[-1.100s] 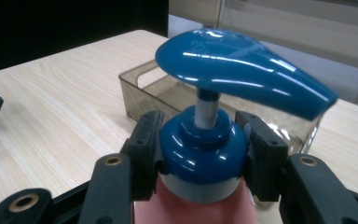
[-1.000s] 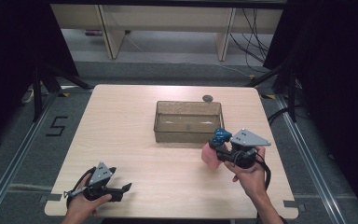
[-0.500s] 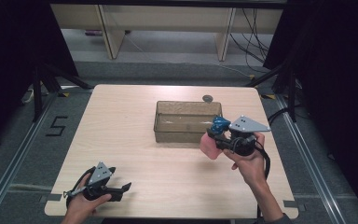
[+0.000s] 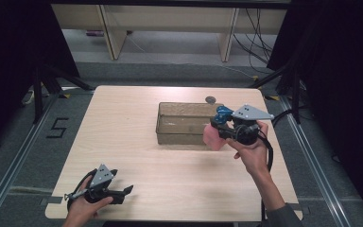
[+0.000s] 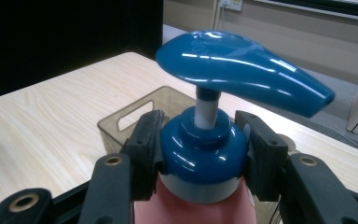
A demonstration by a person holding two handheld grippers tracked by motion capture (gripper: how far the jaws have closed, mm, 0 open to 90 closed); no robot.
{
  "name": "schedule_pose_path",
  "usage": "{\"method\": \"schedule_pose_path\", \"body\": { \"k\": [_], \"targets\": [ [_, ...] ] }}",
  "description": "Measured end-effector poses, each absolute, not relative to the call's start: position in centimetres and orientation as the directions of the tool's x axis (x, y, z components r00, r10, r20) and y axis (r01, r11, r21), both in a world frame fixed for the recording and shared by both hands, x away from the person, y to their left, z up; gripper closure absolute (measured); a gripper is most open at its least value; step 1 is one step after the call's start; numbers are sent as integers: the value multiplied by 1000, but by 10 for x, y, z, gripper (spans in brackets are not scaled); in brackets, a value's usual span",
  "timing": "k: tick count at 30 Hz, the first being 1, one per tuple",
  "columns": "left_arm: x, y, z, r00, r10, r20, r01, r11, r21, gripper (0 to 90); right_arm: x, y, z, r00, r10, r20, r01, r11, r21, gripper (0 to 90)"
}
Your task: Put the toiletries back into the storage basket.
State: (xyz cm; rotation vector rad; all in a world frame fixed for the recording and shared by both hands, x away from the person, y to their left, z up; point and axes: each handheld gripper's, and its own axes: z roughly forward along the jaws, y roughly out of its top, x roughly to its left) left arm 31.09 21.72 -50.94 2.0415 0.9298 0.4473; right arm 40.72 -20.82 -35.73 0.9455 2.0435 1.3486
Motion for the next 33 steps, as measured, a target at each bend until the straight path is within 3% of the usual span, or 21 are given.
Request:
{"method": "schedule_pose_path", "body": {
  "k": [33],
  "targets": [
    [310,217,-509,650,759,-27,458,-364,811,149,438,-204,-351,-595,803,-33,273,240,932,536]
  ]
}}
